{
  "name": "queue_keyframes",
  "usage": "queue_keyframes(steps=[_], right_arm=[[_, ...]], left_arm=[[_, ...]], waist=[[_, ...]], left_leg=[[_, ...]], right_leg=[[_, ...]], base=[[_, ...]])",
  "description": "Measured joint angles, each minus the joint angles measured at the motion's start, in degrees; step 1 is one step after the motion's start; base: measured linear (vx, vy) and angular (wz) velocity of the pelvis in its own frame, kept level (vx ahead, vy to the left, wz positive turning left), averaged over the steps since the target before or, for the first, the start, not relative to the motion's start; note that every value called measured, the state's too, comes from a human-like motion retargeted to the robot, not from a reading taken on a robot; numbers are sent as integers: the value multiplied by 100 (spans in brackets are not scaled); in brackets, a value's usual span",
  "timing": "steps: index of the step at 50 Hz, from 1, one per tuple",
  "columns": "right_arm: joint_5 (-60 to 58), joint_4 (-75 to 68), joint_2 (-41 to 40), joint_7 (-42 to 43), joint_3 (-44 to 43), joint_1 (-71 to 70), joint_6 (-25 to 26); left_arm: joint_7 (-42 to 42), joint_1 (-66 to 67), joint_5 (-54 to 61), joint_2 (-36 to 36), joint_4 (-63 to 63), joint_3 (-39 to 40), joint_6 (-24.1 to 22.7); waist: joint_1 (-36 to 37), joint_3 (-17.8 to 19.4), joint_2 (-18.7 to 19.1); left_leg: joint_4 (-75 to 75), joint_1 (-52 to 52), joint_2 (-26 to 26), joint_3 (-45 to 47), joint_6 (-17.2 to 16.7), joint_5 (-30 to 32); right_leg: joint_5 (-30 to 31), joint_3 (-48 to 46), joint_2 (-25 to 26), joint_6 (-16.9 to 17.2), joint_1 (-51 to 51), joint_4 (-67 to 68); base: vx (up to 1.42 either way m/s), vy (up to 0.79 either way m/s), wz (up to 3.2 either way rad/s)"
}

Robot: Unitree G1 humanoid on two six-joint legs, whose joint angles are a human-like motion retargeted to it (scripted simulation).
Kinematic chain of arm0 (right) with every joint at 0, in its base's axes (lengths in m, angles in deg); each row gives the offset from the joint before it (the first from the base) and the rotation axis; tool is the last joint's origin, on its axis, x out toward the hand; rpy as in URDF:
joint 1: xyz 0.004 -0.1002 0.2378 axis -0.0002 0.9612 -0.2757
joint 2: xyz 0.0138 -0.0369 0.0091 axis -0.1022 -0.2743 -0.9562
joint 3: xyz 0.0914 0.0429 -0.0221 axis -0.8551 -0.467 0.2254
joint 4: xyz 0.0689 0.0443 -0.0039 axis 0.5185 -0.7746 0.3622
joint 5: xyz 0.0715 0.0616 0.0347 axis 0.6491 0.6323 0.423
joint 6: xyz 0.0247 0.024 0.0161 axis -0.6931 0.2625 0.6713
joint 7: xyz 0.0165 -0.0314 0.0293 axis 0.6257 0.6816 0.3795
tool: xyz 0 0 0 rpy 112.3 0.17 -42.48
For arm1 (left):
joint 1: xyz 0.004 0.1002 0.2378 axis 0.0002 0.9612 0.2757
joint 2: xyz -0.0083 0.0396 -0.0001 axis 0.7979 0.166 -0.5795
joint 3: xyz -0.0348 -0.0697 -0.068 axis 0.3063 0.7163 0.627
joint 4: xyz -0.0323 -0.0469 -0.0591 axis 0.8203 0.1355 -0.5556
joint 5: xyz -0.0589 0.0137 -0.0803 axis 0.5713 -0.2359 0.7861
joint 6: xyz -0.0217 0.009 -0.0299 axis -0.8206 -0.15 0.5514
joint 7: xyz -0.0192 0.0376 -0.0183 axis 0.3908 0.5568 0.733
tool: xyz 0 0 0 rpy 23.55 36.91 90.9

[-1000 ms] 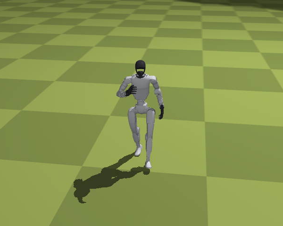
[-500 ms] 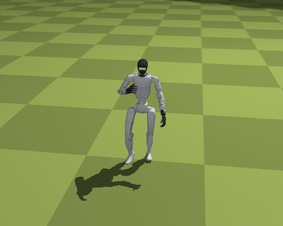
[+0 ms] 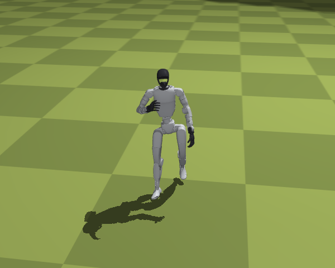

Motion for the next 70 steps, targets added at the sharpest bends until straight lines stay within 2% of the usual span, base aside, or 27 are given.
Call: queue_keyframes(steps=[2, 5, 8, 11, 17, 22, 27, 32, 40, 44, 48, 50, 52, 57, 60, 65, 70], right_arm=[[129, 13, 16, 80, -6, 32, -31], [329, 36, 64, 168, -43, 36, -72], [507, 37, 113, 207, -61, -3, -101], [630, 20, 160, 222, -55, -65, -110], [768, 9, 279, 191, -59, -201, -79], [882, 22, 364, 82, -16, -265, -159], [912, 24, 384, -47, 76, -280, -266], [834, 46, 377, -93, 128, -218, -278], [547, -46, 214, -166, 124, -278, -277], [390, -33, 106, -233, 115, -113, -303], [249, -17, 18, -198, 85, 16, -260], [255, -4, -9, -139, 51, 47, -215], [298, 6, -31, -89, 23, 62, -189], [439, 9, -78, -48, 0, 86, -171], [559, 9, -94, -33, -5, 93, -156], [679, 21, -62, 25, -46, 47, 24], [406, 45, -48, -65, -58, -28, 246]], left_arm=[[-94, 420, 0, 16, -157, 56, 53], [-214, 991, 26, 41, -372, 152, 107], [-319, 1489, 74, 68, -541, 227, 129], [-360, 1920, 177, 83, -648, 287, 143], [-276, 2500, 576, 27, -730, 458, 153], [-327, 2717, 809, -133, -811, 644, 52], [-476, 2790, 897, -270, -848, 814, -85], [-534, 2836, 980, -280, -760, 912, -148], [-564, 2367, 967, -23, -876, 937, -96], [-515, 2060, 807, 168, -877, 775, -122], [-331, 1557, 665, 379, -716, 619, -104], [-193, 1216, 614, 476, -593, 568, -68], [-73, 824, 547, 550, -478, 531, -35], [96, -217, 460, 630, -290, 388, -23], [178, -802, 443, 622, -226, 264, -32], [342, -1549, 603, 561, -45, 56, -23], [349, -1880, 634, 497, 201, -48, -31]], waist=[[5, -101, -86], [82, -192, -141], [293, -151, -187], [591, -20, -206], [1136, 317, 52], [1359, 537, 310], [1470, 629, 326], [1530, 525, 221], [1428, 277, 194], [1302, 84, 298], [1162, -175, 370], [1082, -247, 391], [989, -263, 413], [703, -204, 421], [501, -122, 359], [174, 105, 72], [11, 307, -110]], left_leg=[[997, -637, 36, 219, 155, 74], [2035, -1471, 177, 580, 378, -195], [2098, -1932, 184, 830, 509, -702], [1275, -2076, 70, 907, 492, -928], [-1332, -1937, 236, 1066, 212, -272], [-2833, -1958, 480, 1230, -272, 252], [-3294, -2185, 569, 1455, -722, 151], [-3294, -2154, 609, 1930, -735, 7], [-3294, -1652, 809, 2062, -682, 517], [-3144, -1322, 959, 1919, -651, 190], [-2900, -1221, 1041, 1735, -549, -174], [-2798, -1177, 1030, 1638, -518, -313], [-2724, -1097, 999, 1535, -514, -432], [-2629, -819, 855, 1223, -549, -672], [-2608, -627, 711, 1000, -597, -786], [-2564, -261, 302, 611, -618, -973], [-2516, 118, 116, 364, -562, -1187]], right_leg=[[-124, 0, -73, -68, 31, 74], [-322, 29, -77, -141, 37, 195], [-512, 147, -33, -168, 86, 311], [-679, 315, 54, -174, 198, 394], [-989, 565, 527, -173, 597, 428], [-1238, 670, 914, -159, 1053, 400], [-1445, 762, 1022, -152, 1435, 417], [-1582, 872, 1024, -204, 1670, 527], [-1278, 1058, 1146, -548, 1793, 1263], [-487, 1050, 1201, -604, 1388, 2598], [292, 883, 1110, -538, 404, 4420], [310, 703, 970, -600, -39, 5068], [-12, 463, 795, -755, -342, 5335], [-680, -130, 504, -1062, -616, 4558], [-890, -237, 536, -1011, -605, 3407], [-258, 67, 530, -649, -485, 1209], [700, 313, 479, -123, -654, -17]], base=[[44, -22, 20], [40, -20, 2], [38, -16, -34], [37, -11, -60], [38, -5, -57], [40, -1, -34], [43, 3, -25], [47, 8, -24], [53, 15, -17], [54, 21, 5], [46, 20, 21], [41, 18, 37], [39, 15, 48], [36, 10, 64], [34, 4, 77], [34, -1, 74], [35, -6, 39]])
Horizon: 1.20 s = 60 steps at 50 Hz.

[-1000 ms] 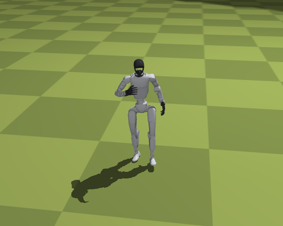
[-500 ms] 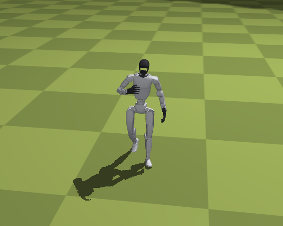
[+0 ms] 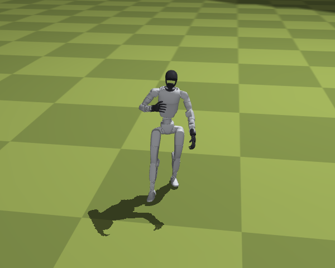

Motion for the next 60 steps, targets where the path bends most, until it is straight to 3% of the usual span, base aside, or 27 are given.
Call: queue_keyframes(steps=[2, 8, 13, 20, 25, 30, 35, 42, 48, 53, 60], right_arm=[[-132, 11, -21, -89, 16, -4, -9], [-249, 39, -42, -210, -31, 3, -138], [-191, 42, -27, -210, -124, 59, -250], [-5, 14, -49, 6, -121, 231, -395], [171, -13, -64, 226, -87, 273, -463], [245, -45, -55, 365, -134, 132, -516], [164, -122, -67, 402, -148, -110, -563], [67, -142, -17, 353, -214, -374, -549], [72, -128, 13, 337, -205, -508, -600], [67, -106, -5, 293, -140, -561, -652], [96, -130, -118, 228, 2, -617, -625]], left_arm=[[-70, 9, -100, -15, 56, -10, -52], [-288, 330, -472, -39, -16, -63, -124], [-424, 938, -790, -58, -327, -167, -149], [-439, 2368, -752, -121, -742, -137, -106], [-471, 3469, -335, -294, -960, 264, 17], [-568, 4250, 79, -543, -1050, 636, 57], [-776, 4718, 280, -780, -1050, 629, 41], [-943, 4912, 429, -1007, -1005, 486, 55], [-934, 4831, 502, -1050, -1002, 572, -18], [-882, 4756, 498, -980, -992, 773, -125], [-838, 4594, 562, -720, -900, 1007, -167]], waist=[[-14, 23, 26], [-22, -38, 139], [-103, -191, 166], [11, -394, 84], [158, -537, -199], [442, -566, -327], [931, -404, -361], [1498, -115, -32], [1688, 75, 259], [1760, 129, 331], [1769, -75, 194]], left_leg=[[12, 117, 100, -14, -45, -73], [30, 337, 297, 1, -200, -213], [150, 454, 235, -220, -162, -165], [1221, 270, 41, -529, 115, 713], [3290, -774, -160, -282, 508, 1284], [4460, -1786, -88, 193, 950, 650], [3408, -2089, -235, 288, 1111, 101], [1076, -2193, -88, 103, 880, 744], [-248, -2313, 154, 577, 399, 1449], [-770, -2334, 272, 1100, -20, 1445], [-778, -2123, 450, 1498, -36, 1552]], right_leg=[[-61, -12, 112, 138, -234, 0], [-670, -704, 288, 138, -481, 0], [-551, -824, 219, 138, -298, 0], [-639, -685, -64, 138, 218, 0], [-927, -493, -362, 91, 540, 33], [-1266, -212, -382, 75, 618, 270], [-1526, 212, -252, 78, 781, 450], [-1855, 604, 256, 11, 1257, 503], [-2132, 764, 634, -80, 1797, 514], [-2330, 936, 782, -110, 2195, 566], [-2365, 1303, 845, -197, 2429, 816]], base=[[36, -19, 7], [39, -18, 4], [47, -14, 26], [52, -15, 6], [46, -20, -14], [38, -17, -43], [35, -10, -82], [35, -4, -70], [38, 0, -37], [43, 3, -38], [48, 8, -47]])
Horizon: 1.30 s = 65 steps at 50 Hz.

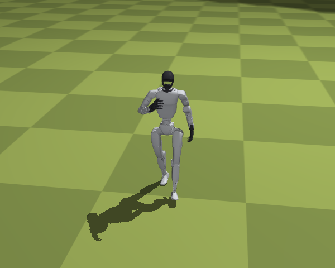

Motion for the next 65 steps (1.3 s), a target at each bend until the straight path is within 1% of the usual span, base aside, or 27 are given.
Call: queue_keyframes(steps=[4, 7, 10, 12, 15, 17, 19, 21, 23, 25, 27, 30, 32, 35, 36, 37, 38, 40, 42, 47, 51, 55, 58, 60, 63, 65], right_arm=[[89, -21, -109, -57, 103, 93, -2], [197, -38, -186, -158, 142, 198, -21], [265, -29, -233, -268, 156, 354, -6], [287, -16, -235, -295, 130, 434, 52], [319, 18, -202, -273, 45, 514, 188], [348, 38, -168, -227, -15, 541, 254], [358, 46, -134, -190, -62, 545, 288], [342, 42, -105, -177, -93, 538, 302], [313, 35, -83, -187, -110, 530, 302], [287, 28, -67, -217, -117, 522, 300], [274, 25, -51, -257, -124, 510, 314], [266, 29, -19, -299, -144, 480, 380], [225, 36, 8, -305, -170, 447, 473], [46, 56, 24, -355, -202, 398, 625], [-34, 64, 17, -399, -205, 388, 647], [-109, 72, 7, -446, -207, 380, 659], [-176, 79, -8, -496, -205, 374, 651], [-267, 105, -36, -577, -199, 388, 610], [-308, 116, -37, -634, -221, 389, 557], [-272, 134, 14, -674, -308, 425, 428], [-222, 148, 48, -603, -348, 508, 346], [-64, 147, 81, -417, -346, 589, 295], [75, 141, 92, -268, -302, 631, 262], [172, 142, 102, -178, -277, 645, 234], [295, 145, 142, -85, -287, 618, 189], [343, 137, 168, -64, -305, 572, 167]], left_arm=[[16, -170, 33, 202, 0, -22, -16], [19, -473, -34, 362, -136, -147, -35], [57, -896, -216, 505, -337, -366, -15], [148, -1283, -356, 584, -473, -529, 55], [372, -1963, -535, 662, -608, -739, 209], [543, -2448, -649, 678, -607, -816, 307], [681, -2934, -728, 670, -524, -846, 369], [765, -3394, -751, 641, -356, -847, 380], [796, -3805, -743, 594, -115, -834, 346], [777, -4161, -722, 536, 174, -826, 282], [724, -4454, -693, 479, 483, -843, 212], [642, -4801, -644, 413, 914, -919, 133], [617, -4965, -611, 389, 1135, -1002, 117], [577, -5109, -643, 377, 1331, -1144, 108], [546, -5117, -721, 379, 1335, -1185, 98], [512, -5116, -811, 384, 1326, -1224, 85], [471, -5094, -927, 396, 1289, -1259, 66], [397, -4982, -1157, 438, 1172, -1332, 38], [330, -4832, -1380, 470, 969, -1383, 24], [319, -4244, -1715, 516, 208, -1374, 42], [534, -3531, -1462, 520, -437, -1058, 120], [828, -2660, -739, 516, -838, -456, 219], [904, -1912, -238, 522, -865, 12, 260], [860, -1398, -29, 522, -773, 230, 273], [676, -705, 51, 492, -530, 327, 273], [499, -327, -19, 457, -365, 287, 277]], waist=[[-108, -222, -68], [-241, -385, -75], [-389, -584, -12], [-489, -716, 29], [-632, -863, 64], [-731, -884, 98], [-842, -861, 128], [-966, -815, 148], [-1103, -758, 161], [-1250, -692, 157], [-1398, -614, 117], [-1604, -472, 0], [-1715, -352, -99], [-1826, -189, -208], [-1847, -152, -215], [-1862, -122, -211], [-1865, -103, -183], [-1851, -98, -106], [-1845, -113, -48], [-1847, -240, -9], [-1760, -373, 5], [-1644, -454, -27], [-1547, -490, -182], [-1500, -536, -298], [-1438, -605, -388], [-1351, -600, -419]], left_leg=[[0, 275, 101, 131, 2, 148], [42, 504, 177, 113, 20, -7], [211, 673, 307, 27, 61, -307], [336, 727, 371, -45, 100, -481], [508, 785, 392, -147, 152, -702], [589, 879, 376, -217, 154, -839], [638, 1005, 337, -300, 138, -960], [660, 1147, 282, -405, 116, -1060], [661, 1297, 225, -533, 80, -1141], [651, 1445, 155, -682, 33, -1209], [643, 1588, 52, -842, -14, -1270], [645, 1805, -166, -1086, -68, -1368], [656, 1969, -329, -1247, -75, -1446], [674, 2214, -495, -1452, -52, -1574], [679, 2284, -510, -1503, -43, -1614], [685, 2348, -502, -1544, -45, -1653], [690, 2403, -450, -1565, -69, -1690], [705, 2494, -304, -1575, -144, -1756], [723, 2551, -258, -1621, -155, -1793], [800, 2644, -344, -1859, -69, -1772], [1009, 2683, -375, -2075, -18, -1563], [1572, 2579, -470, -2334, 92, -1020], [2537, 2182, -644, -2393, 230, -460], [3461, 1684, -737, -2324, 330, -166], [4789, 790, -730, -2076, 540, -89], [5335, 316, -666, -1856, 724, -302]], right_leg=[[285, 215, 45, -38, 18, 377], [796, 316, 116, 29, -114, 967], [1418, 275, 227, 149, -544, 2031], [1824, 140, 246, 214, -1017, 2926], [2360, -169, 120, 188, -1729, 4078], [2173, -490, -93, -50, -2078, 4521], [1735, -842, -343, -354, -2316, 4656], [1330, -1161, -542, -609, -2456, 4482], [988, -1392, -630, -753, -2527, 4045], [747, -1491, -612, -777, -2556, 3396], [709, -1451, -550, -705, -2542, 2579], [1004, -1302, -530, -520, -2458, 1232], [1476, -1230, -594, -352, -2385, 394], [2317, -1133, -671, -14, -2372, -563], [2438, -1104, -676, 125, -2425, -715], [2484, -1083, -662, 241, -2496, -817], [2382, -1081, -609, 312, -2602, -817], [2041, -1134, -459, 335, -2755, -817], [1795, -1252, -440, 335, -2790, -817], [1836, -1603, -629, 335, -2598, -817], [1977, -1795, -748, 335, -2394, -817], [1765, -1781, -908, 335, -2078, -817], [1574, -1753, -1110, 290, -1811, -817], [1439, -1744, -1229, 234, -1709, -765], [1208, -1753, -1315, 166, -1694, -582], [1065, -1734, -1322, 131, -1683, -468]], base=[[53, 14, -36], [53, 18, -17], [49, 19, -4], [44, 19, 6], [40, 18, 16], [37, 17, 29], [35, 15, 41], [33, 13, 54], [32, 10, 65], [31, 7, 73], [31, 4, 77], [32, 2, 77], [33, 0, 70], [35, -2, 56], [36, -5, 42], [36, -9, 33], [36, -15, 25], [37, -20, 17], [39, -13, 24], [43, -10, 36], [48, -16, 27], [51, -15, 24], [48, -20, 14], [44, -24, 15], [39, -21, 16], [36, -18, -4]])
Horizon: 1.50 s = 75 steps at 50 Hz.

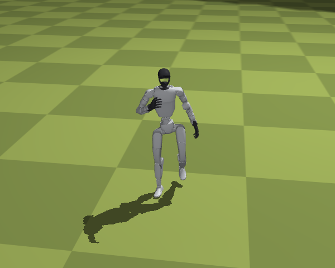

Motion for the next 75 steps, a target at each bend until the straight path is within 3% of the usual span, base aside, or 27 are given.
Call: queue_keyframes(steps=[6, 12, 13, 14, 15, 17, 20, 23, 33, 36, 37, 38, 39, 40, 41, 42, 43, 47, 50, 53, 58, 67, 75], right_arm=[[-95, -87, 10, -111, -29, -190, -2], [-362, -139, -6, -222, -49, -370, 83], [-336, -136, -10, -211, -57, -404, 72], [-203, -134, -5, -168, -73, -469, 8], [-19, -131, 4, -109, -93, -550, -82], [212, -119, -24, -56, -70, -699, -269], [244, -184, 42, -86, -21, -808, -410], [253, -202, 20, -91, 39, -906, -456], [262, -200, -197, -187, 236, -878, -436], [297, -178, -297, -308, 295, -767, -471], [301, -169, -316, -340, 307, -728, -464], [273, -156, -307, -355, 311, -676, -409], [146, -140, -296, -395, 311, -590, -262], [-31, -123, -285, -448, 308, -487, -68], [-166, -101, -298, -504, 321, -398, 13], [-256, -81, -313, -535, 323, -331, 81], [-257, -65, -329, -515, 303, -304, 123], [-127, -28, -319, -407, 232, -277, 208], [-95, -35, -307, -412, 216, -300, 241], [-92, -50, -300, -475, 217, -327, 267], [-116, -55, -271, -606, 213, -368, 355], [-469, -7, -172, -657, 162, -444, 581], [-674, 1, -225, -766, 160, -416, 395]], left_arm=[[-606, 626, -388, -188, 247, -321, 58], [-779, 671, -315, -492, 240, -496, 125], [-770, 645, -365, -529, 244, -490, 138], [-763, 588, -541, -553, 259, -448, 166], [-755, 517, -781, -570, 278, -388, 203], [-781, 368, -973, -550, 347, -317, 144], [-866, 245, -997, -591, 448, -350, -21], [-887, 140, -1027, -505, 597, -333, -126], [-768, -425, -1190, 147, 540, -276, -151], [-702, -857, -1467, 361, 184, -327, -114], [-669, -1031, -1568, 417, 62, -355, -84], [-623, -1200, -1623, 446, -38, -400, -32], [-567, -1354, -1499, 455, -97, -502, 14], [-508, -1500, -1285, 455, -135, -633, 56], [-459, -1643, -1070, 489, -103, -725, 14], [-396, -1805, -912, 528, -61, -802, -11], [-306, -2007, -868, 576, 1, -848, -2], [-23, -2733, -903, 653, 591, -891, 29], [-35, -3173, -818, 650, 1265, -938, -27], [-182, -3510, -736, 642, 1992, -1035, -101], [-424, -3892, -534, 699, 3087, -1277, -228], [-352, -4032, -296, 972, 4284, -1620, -406], [-342, -3258, -300, 1206, 4616, -1665, -700]], waist=[[534, 212, -77], [1106, 523, 160], [1179, 571, 287], [1266, 618, 496], [1359, 665, 746], [1544, 543, 1152], [1506, 618, 1268], [1475, 670, 1316], [1224, 449, 1248], [1080, 324, 1502], [1041, 296, 1567], [1007, 304, 1458], [962, 268, 1138], [912, 209, 712], [864, 99, 584], [819, 7, 503], [782, -49, 515], [607, -97, 614], [446, -65, 666], [257, -2, 690], [-74, 171, 553], [-329, 614, 266], [-257, 768, 532]], left_leg=[[-665, -618, -10, 478, 378, -917], [-3200, -528, 159, 812, 226, -330], [-3595, -490, 301, 910, 105, -203], [-3953, -466, 582, 1034, -119, -101], [-4293, -448, 931, 1170, -394, -11], [-4736, -949, 1965, 1483, -1077, 499], [-5268, -1010, 2073, 1744, -1447, 526], [-5266, -1092, 2238, 2035, -1587, 339], [-5324, -273, 2490, 2696, -1487, 693], [-5281, 63, 2764, 2581, -1511, 531], [-5232, 175, 2818, 2548, -1488, 418], [-5193, 352, 2590, 2551, -1377, 228], [-5148, 444, 2063, 2524, -1137, 48], [-5100, 495, 1386, 2482, -832, -128], [-5037, 479, 1227, 2419, -708, -200], [-4972, 471, 1122, 2355, -617, -274], [-4902, 477, 1127, 2291, -593, -352], [-4681, 630, 1075, 2021, -590, -639], [-4575, 786, 962, 1764, -598, -807], [-4526, 970, 818, 1423, -623, -929], [-4516, 1320, 416, 695, -651, -1054], [-4547, 2004, -163, -647, -604, -1217], [-4529, 2393, 101, -1699, -606, -1348]], right_leg=[[-321, 204, 70, -41, 104, 221], [-467, 555, 486, -38, 401, 282], [-912, 438, 610, -77, 502, 320], [-2105, 1, 768, 21, 612, 417], [-3671, -596, 944, 186, 727, 543], [-4715, -411, 2192, 204, 606, -348], [-4715, 117, 2496, 204, 825, -348], [-4715, 399, 2634, 204, 1024, -348], [-4715, 667, 2606, 204, 1931, -327], [-4715, 575, 2754, 204, 2111, -112], [-4715, 501, 2713, 204, 1967, 369], [-4715, 295, 2305, 202, 1518, 1646], [-3523, 416, 1752, -42, 1076, 2779], [-1737, 701, 1128, -407, 638, 3839], [-187, 984, 1157, -247, 458, 3978], [908, 1165, 1170, -141, 265, 4177], [1093, 1140, 1150, -142, 43, 4501], [465, 822, 864, -536, -628, 5271], [62, 563, 672, -849, -845, 4962], [-289, 496, 695, -936, -909, 4104], [-85, 1027, 889, -663, -808, 2106], [1341, 1451, 722, 67, -761, -307], [537, 2771, 1168, 204, -855, -342]], base=[[33, -13, -44], [34, -5, -62], [33, -7, -75], [30, -13, -95], [-19, -48, -145], [-56, -73, -154], [36, -14, -23], [45, 8, -24], [59, 23, -23], [64, 39, 8], [56, 49, 11], [64, 62, 33], [67, 71, 55], [58, 56, 58], [49, 39, 52], [40, 22, 40], [39, 21, 43], [36, 20, 60], [33, 16, 87], [31, 12, 110], [30, 7, 134], [31, 1, 132], [34, -11, 120]])
